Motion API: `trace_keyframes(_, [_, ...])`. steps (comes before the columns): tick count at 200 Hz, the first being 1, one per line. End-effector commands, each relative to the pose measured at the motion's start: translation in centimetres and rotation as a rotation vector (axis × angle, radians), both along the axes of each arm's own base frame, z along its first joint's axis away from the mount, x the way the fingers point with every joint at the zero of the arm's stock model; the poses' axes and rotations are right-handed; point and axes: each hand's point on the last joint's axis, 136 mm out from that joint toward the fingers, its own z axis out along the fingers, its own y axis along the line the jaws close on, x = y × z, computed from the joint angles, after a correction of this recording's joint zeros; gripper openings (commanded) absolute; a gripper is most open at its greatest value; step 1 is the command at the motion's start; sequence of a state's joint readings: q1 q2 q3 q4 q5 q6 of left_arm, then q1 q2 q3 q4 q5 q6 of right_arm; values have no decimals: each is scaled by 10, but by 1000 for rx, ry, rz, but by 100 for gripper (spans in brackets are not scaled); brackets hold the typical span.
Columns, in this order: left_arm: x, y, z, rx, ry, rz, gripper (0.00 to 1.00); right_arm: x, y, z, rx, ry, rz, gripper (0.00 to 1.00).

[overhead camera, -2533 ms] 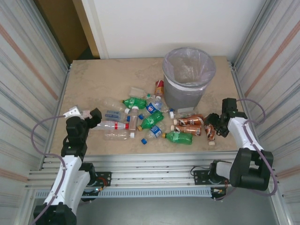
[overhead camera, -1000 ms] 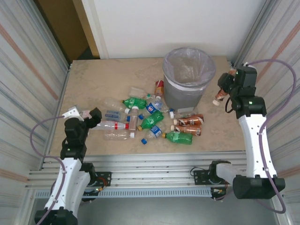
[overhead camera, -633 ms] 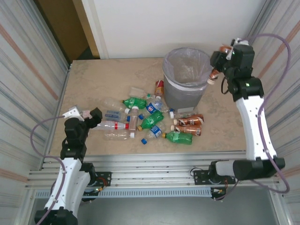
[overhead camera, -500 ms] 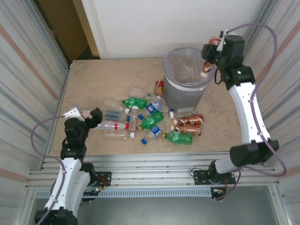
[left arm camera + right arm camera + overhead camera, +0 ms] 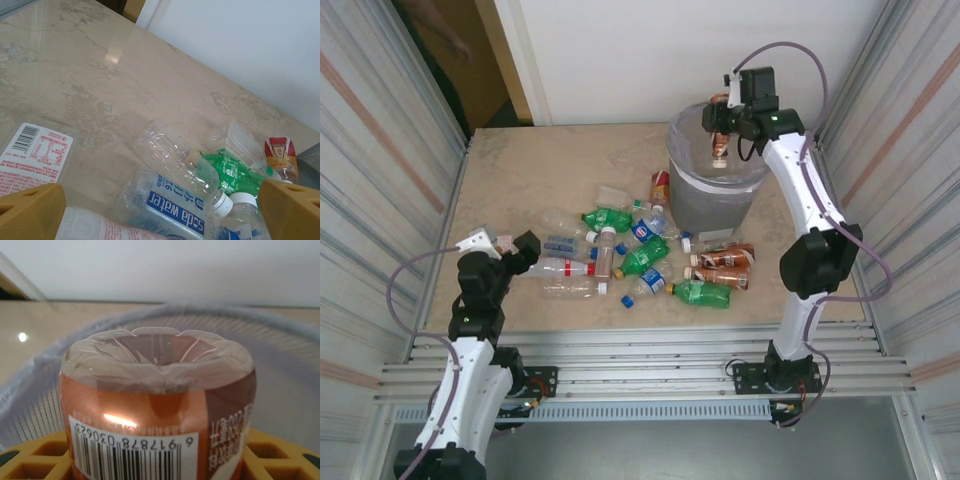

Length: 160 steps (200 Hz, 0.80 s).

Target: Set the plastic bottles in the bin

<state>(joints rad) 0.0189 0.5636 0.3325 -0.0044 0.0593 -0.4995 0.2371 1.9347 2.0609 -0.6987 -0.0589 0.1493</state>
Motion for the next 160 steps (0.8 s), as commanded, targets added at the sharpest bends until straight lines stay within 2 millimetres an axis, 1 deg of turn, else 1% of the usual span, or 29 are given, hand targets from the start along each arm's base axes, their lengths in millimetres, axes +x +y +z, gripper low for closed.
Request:
trace_keyframes(1, [0,2,13,-11,-25,12,99,-9,13,-15,-23,48,60,40])
trace_keyframes(13, [0,3,12,-10,-21,15,99,-12,16,-25,-21,77,69,44])
trace_keyframes(35, [0,4,11,-8,-16,20,99,-17,15,-41,-25,128,66,55])
trace_keyframes(47, [-1,4,10,-6,-12,22,98,-20,14,-44,-28,140,67,61])
trace_keyframes(60, [-1,5,10,-8,-9,25,99,-23,13,-43,-28,144,68,69])
trace_keyframes(83, [0,4,10,-9,-3,21,99,-27,14,-35,-19,128,73,81])
trace_keyframes(93, [0,4,10,-9,2,21,99,-28,14,-29,-14,117,75,84])
trace_keyframes(119, [-1,7,8,-9,25,40,99,-31,12,-16,-11,87,69,87])
trace_keyframes(140, [-2,10,7,-7,42,58,99,-33,7,-7,-20,68,53,87])
trace_keyframes(160, [-4,13,5,-12,61,82,99,-37,2,5,-30,40,35,88])
